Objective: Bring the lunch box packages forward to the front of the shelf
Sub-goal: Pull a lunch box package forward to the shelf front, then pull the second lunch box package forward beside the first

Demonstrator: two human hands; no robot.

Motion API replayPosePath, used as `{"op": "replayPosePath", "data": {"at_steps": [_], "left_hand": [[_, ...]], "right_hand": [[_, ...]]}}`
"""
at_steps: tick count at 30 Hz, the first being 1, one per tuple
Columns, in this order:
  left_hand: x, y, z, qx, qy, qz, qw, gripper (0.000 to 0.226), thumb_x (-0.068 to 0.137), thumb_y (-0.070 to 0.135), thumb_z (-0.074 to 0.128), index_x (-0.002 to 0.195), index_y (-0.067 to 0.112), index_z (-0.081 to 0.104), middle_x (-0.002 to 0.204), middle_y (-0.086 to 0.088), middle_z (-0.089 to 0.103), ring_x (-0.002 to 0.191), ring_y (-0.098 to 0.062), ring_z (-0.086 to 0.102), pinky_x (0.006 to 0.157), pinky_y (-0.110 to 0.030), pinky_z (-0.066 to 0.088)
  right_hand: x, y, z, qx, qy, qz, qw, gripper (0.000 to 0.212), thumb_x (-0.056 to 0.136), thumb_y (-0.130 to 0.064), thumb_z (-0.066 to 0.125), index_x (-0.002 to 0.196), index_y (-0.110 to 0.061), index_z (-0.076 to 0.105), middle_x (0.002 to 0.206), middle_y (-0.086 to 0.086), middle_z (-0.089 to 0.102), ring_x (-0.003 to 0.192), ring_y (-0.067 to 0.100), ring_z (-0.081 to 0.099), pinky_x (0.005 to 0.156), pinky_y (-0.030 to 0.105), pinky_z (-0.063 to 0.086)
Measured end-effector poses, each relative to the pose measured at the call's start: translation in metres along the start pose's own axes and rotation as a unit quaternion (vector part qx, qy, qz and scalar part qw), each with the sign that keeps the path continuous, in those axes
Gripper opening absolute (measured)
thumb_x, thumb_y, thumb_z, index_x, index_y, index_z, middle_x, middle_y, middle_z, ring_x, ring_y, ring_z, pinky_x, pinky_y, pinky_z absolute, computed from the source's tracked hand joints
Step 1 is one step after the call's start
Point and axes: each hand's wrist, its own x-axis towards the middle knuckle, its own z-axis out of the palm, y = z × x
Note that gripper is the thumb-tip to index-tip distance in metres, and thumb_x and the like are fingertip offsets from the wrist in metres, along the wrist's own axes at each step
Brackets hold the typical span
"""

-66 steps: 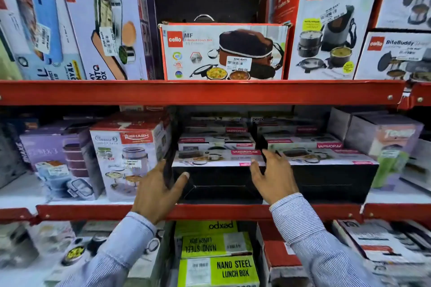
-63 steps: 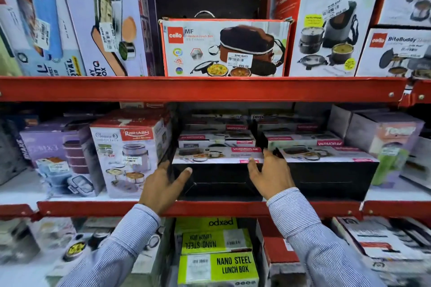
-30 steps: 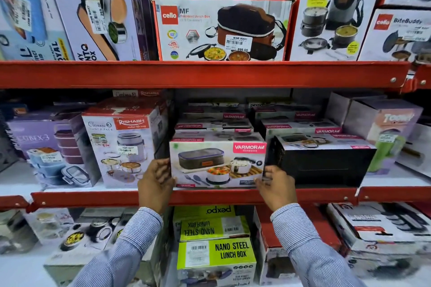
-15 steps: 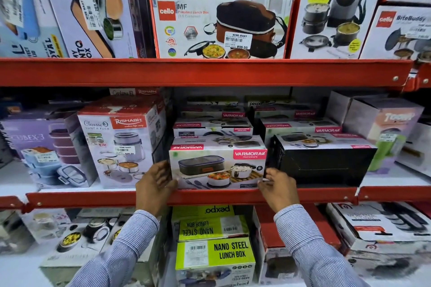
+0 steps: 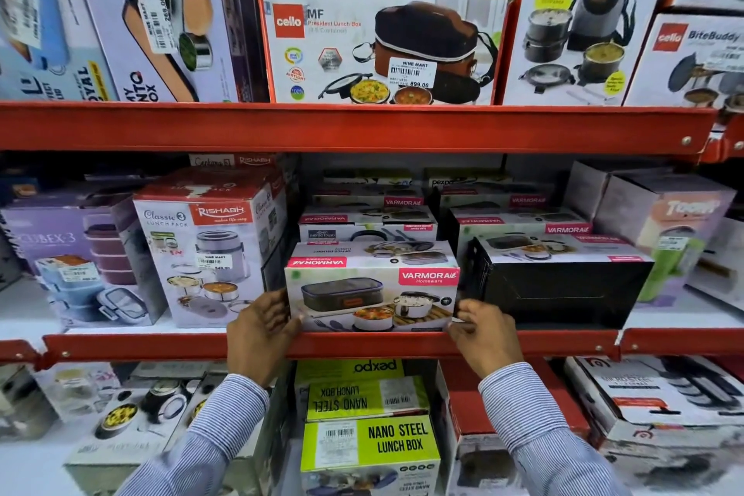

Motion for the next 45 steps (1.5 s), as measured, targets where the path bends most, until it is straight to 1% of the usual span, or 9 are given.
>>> {"op": "replayPosePath", "data": {"at_steps": [3, 6, 13, 22, 28, 33, 38, 42, 45], "left_hand": [[-0.001, -0.001, -0.001, 0.014, 0.006, -0.002, 1.000, 0.052, 0.075, 0.005, 0.078, 0.124, 0.003, 0.061, 0.104, -0.004, 0.071, 0.082, 0.006, 0.068, 0.074, -0.005, 0.052], [-0.002, 0.000, -0.003, 0.016, 0.004, -0.006, 1.000, 0.054, 0.074, 0.006, 0.079, 0.125, 0.005, 0.061, 0.113, -0.013, 0.073, 0.098, -0.015, 0.070, 0.089, -0.028, 0.056], [-0.039, 0.021, -0.001, 0.039, 0.139, 0.132, 0.981, 0.037, 0.080, 0.009, 0.075, 0.116, 0.014, 0.066, 0.111, -0.004, 0.072, 0.094, -0.019, 0.071, 0.085, -0.039, 0.059], [-0.095, 0.096, 0.100, -0.026, 0.079, 0.252, 0.964, 0.008, 0.080, 0.014, 0.068, 0.087, 0.015, 0.071, 0.087, 0.006, 0.072, 0.083, -0.006, 0.069, 0.074, -0.030, 0.058], [-0.108, 0.136, 0.184, 0.061, 0.034, 0.209, 0.975, 0.042, 0.078, 0.039, 0.066, 0.116, 0.021, 0.067, 0.102, 0.006, 0.074, 0.090, -0.011, 0.071, 0.084, -0.042, 0.059], [-0.102, 0.163, 0.229, 0.147, 0.010, 0.129, 0.981, 0.078, 0.078, 0.057, 0.058, 0.143, 0.017, 0.042, 0.139, -0.008, 0.060, 0.123, -0.027, 0.060, 0.103, -0.046, 0.050], [-0.087, 0.183, 0.251, 0.205, 0.008, 0.067, 0.976, 0.086, 0.083, 0.056, 0.059, 0.148, 0.006, 0.031, 0.144, -0.020, 0.051, 0.127, -0.038, 0.053, 0.104, -0.045, 0.047], [-0.081, 0.194, 0.257, 0.187, -0.013, -0.004, 0.982, 0.088, 0.085, 0.055, 0.059, 0.148, 0.003, 0.030, 0.091, -0.021, 0.071, 0.085, -0.031, 0.067, 0.073, -0.036, 0.050], [-0.081, 0.193, 0.247, 0.151, 0.010, 0.025, 0.988, 0.078, 0.079, 0.064, 0.057, 0.135, 0.010, 0.050, 0.089, -0.010, 0.073, 0.075, -0.020, 0.065, 0.065, -0.031, 0.046]], "right_hand": [[0.000, 0.001, 0.000, 0.001, 0.000, -0.003, 1.000, 0.047, 0.081, -0.020, 0.071, 0.125, -0.009, 0.059, 0.120, 0.010, 0.069, 0.113, 0.021, 0.063, 0.103, 0.036, 0.049], [-0.002, -0.001, -0.001, 0.013, 0.005, -0.006, 1.000, 0.048, 0.082, -0.018, 0.071, 0.127, -0.008, 0.058, 0.121, 0.009, 0.069, 0.109, 0.018, 0.066, 0.101, 0.031, 0.049], [-0.019, 0.010, -0.019, 0.078, 0.068, -0.025, 0.994, 0.036, 0.078, -0.001, 0.068, 0.112, -0.014, 0.068, 0.104, -0.001, 0.075, 0.078, -0.002, 0.068, 0.070, -0.001, 0.046], [-0.028, 0.072, -0.094, 0.110, 0.219, -0.044, 0.968, 0.027, 0.078, -0.002, 0.067, 0.092, -0.025, 0.071, 0.086, -0.012, 0.073, 0.084, 0.001, 0.067, 0.074, 0.009, 0.051], [0.013, 0.120, -0.161, 0.162, 0.283, -0.065, 0.943, 0.030, 0.077, -0.004, 0.067, 0.104, -0.017, 0.065, 0.100, 0.006, 0.068, 0.080, 0.015, 0.062, 0.071, 0.025, 0.054], [0.040, 0.143, -0.198, 0.111, 0.212, -0.033, 0.970, 0.047, 0.081, -0.022, 0.070, 0.122, -0.007, 0.054, 0.126, 0.015, 0.057, 0.109, 0.031, 0.056, 0.097, 0.043, 0.047], [0.062, 0.141, -0.210, 0.145, 0.084, 0.027, 0.986, 0.055, 0.085, -0.037, 0.063, 0.130, -0.008, 0.051, 0.129, 0.015, 0.061, 0.116, 0.031, 0.058, 0.100, 0.034, 0.044], [0.067, 0.138, -0.215, 0.181, 0.037, 0.037, 0.982, 0.059, 0.085, -0.038, 0.062, 0.135, -0.012, 0.047, 0.126, 0.007, 0.062, 0.106, 0.023, 0.058, 0.090, 0.024, 0.036], [0.063, 0.137, -0.225, 0.215, 0.041, 0.017, 0.976, 0.056, 0.083, -0.046, 0.061, 0.133, -0.023, 0.051, 0.113, -0.008, 0.060, 0.101, 0.013, 0.054, 0.096, 0.025, 0.037]]}}
